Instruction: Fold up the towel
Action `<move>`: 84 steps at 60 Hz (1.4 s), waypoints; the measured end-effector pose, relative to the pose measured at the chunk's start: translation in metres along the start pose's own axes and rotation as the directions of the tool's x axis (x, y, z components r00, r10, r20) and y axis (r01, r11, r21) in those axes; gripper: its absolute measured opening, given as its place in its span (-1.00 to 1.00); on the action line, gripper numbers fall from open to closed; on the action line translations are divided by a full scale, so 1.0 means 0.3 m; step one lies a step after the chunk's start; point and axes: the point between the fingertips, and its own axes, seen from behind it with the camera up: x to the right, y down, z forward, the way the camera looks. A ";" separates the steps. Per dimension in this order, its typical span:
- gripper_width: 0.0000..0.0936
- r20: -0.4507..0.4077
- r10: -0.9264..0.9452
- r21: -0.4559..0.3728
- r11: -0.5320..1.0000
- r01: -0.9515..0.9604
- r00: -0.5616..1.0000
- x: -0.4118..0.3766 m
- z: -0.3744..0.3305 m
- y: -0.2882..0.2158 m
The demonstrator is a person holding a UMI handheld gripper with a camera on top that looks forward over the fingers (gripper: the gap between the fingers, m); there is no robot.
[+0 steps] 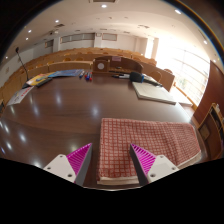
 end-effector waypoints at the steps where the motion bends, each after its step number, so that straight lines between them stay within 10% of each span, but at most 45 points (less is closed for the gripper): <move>1: 0.57 0.008 0.004 0.003 1.000 -0.004 1.000 -0.016 0.004 -0.003; 15: -0.73 -0.026 -0.064 0.020 0.998 0.064 0.998 -0.009 0.034 -0.031; 27: -0.88 -0.050 -0.026 -0.002 1.000 0.026 0.998 -0.015 0.026 -0.037; 55: -0.89 0.362 0.246 0.127 0.943 -0.309 0.899 -0.348 -0.355 -0.415; 73: -0.82 0.148 0.344 0.028 0.936 -0.352 0.927 0.104 -0.116 -0.194; 84: 0.22 -0.049 0.331 0.044 0.943 -0.329 0.942 0.414 -0.101 -0.089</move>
